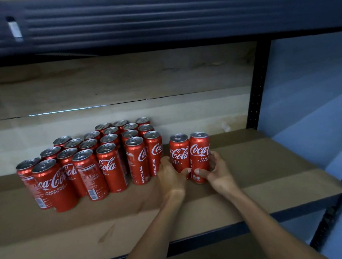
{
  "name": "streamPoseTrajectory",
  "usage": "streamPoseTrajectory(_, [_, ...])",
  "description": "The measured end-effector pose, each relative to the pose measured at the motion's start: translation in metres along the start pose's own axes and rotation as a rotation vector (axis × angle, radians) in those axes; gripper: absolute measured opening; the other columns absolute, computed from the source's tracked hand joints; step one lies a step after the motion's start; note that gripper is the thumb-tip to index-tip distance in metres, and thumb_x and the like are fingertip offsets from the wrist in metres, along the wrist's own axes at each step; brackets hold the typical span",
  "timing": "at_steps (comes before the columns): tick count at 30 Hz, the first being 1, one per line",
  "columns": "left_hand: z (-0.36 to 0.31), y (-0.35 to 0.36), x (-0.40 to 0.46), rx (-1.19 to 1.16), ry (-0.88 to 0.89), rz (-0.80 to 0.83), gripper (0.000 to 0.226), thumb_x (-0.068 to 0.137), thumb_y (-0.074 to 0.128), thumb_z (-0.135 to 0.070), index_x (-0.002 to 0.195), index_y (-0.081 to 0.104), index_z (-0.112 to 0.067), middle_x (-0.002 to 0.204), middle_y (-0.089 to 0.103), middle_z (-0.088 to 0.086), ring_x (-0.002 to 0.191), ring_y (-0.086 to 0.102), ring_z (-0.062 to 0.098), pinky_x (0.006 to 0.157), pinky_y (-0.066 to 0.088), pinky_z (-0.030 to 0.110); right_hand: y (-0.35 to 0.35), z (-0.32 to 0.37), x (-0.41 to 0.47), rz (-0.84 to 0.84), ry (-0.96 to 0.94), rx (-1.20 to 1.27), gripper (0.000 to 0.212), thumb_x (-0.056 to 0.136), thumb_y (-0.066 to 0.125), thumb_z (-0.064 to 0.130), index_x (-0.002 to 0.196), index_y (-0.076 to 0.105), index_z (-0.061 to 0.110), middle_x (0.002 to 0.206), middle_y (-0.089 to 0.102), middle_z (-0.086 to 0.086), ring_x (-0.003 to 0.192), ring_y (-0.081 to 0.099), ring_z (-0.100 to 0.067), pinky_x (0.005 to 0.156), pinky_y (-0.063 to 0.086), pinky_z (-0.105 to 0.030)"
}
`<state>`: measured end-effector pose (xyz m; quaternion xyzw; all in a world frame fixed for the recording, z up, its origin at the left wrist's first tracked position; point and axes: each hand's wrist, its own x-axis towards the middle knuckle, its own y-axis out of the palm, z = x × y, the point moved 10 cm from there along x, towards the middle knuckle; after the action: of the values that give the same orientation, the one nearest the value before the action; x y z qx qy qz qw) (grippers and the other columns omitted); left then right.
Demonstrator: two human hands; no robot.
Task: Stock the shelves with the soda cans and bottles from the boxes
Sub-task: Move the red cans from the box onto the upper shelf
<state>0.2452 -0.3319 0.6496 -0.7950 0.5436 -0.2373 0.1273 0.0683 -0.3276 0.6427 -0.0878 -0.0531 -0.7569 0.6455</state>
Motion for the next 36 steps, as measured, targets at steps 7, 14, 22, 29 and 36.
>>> streamPoseTrajectory(7, [0.030,0.009,-0.015,0.088,-0.035,-0.005,0.042,0.080,0.076,-0.028,0.118,0.062,-0.016,0.115,0.070,0.005,0.109,0.064,0.026,0.093,0.051,0.036,-0.012,-0.020,0.000,0.080,-0.037,-0.101,0.068,0.078,0.069,-0.016,0.136,0.046,0.012,0.121,0.062,-0.013,0.103,0.061,-0.017,0.080,0.051,-0.012])
streamPoseTrajectory(14, [0.030,0.011,-0.008,0.042,-0.118,-0.067,0.038,0.081,0.077,-0.025,0.111,0.060,-0.010,0.111,0.069,0.012,0.107,0.062,0.030,0.092,0.050,0.038,-0.008,-0.020,0.014,0.028,-0.042,-0.116,0.071,0.077,0.069,-0.017,0.139,0.045,0.008,0.116,0.057,-0.006,0.093,0.058,-0.008,0.070,0.048,-0.005])
streamPoseTrajectory(22, [0.018,0.036,0.010,-0.036,-0.229,-0.228,0.042,0.081,0.075,-0.018,0.111,0.049,-0.004,0.115,0.063,0.018,0.108,0.060,0.037,0.088,0.047,0.042,-0.011,-0.020,0.056,0.032,-0.114,-0.195,0.073,0.075,0.075,-0.008,0.140,0.050,0.016,0.115,0.064,0.001,0.085,0.062,-0.001,0.076,0.052,-0.016])
streamPoseTrajectory(29, [0.021,0.057,0.040,-0.112,-0.302,-0.293,0.034,0.089,0.064,-0.014,0.117,0.046,-0.004,0.120,0.061,0.020,0.113,0.058,0.037,0.091,0.045,0.041,0.003,-0.032,0.096,0.017,-0.077,-0.116,0.067,0.080,0.069,-0.011,0.141,0.048,0.008,0.118,0.062,0.000,0.099,0.064,-0.014,0.095,0.053,-0.036])
streamPoseTrajectory(36, [0.031,0.070,0.077,-0.123,-0.374,-0.262,0.046,0.094,0.057,-0.017,0.136,0.044,-0.007,0.132,0.056,0.020,0.122,0.053,0.037,0.101,0.043,0.042,0.017,-0.036,0.131,-0.004,-0.103,-0.181,0.067,0.083,0.070,-0.005,0.143,0.048,0.013,0.128,0.062,-0.007,0.110,0.054,-0.008,0.095,0.042,-0.021])
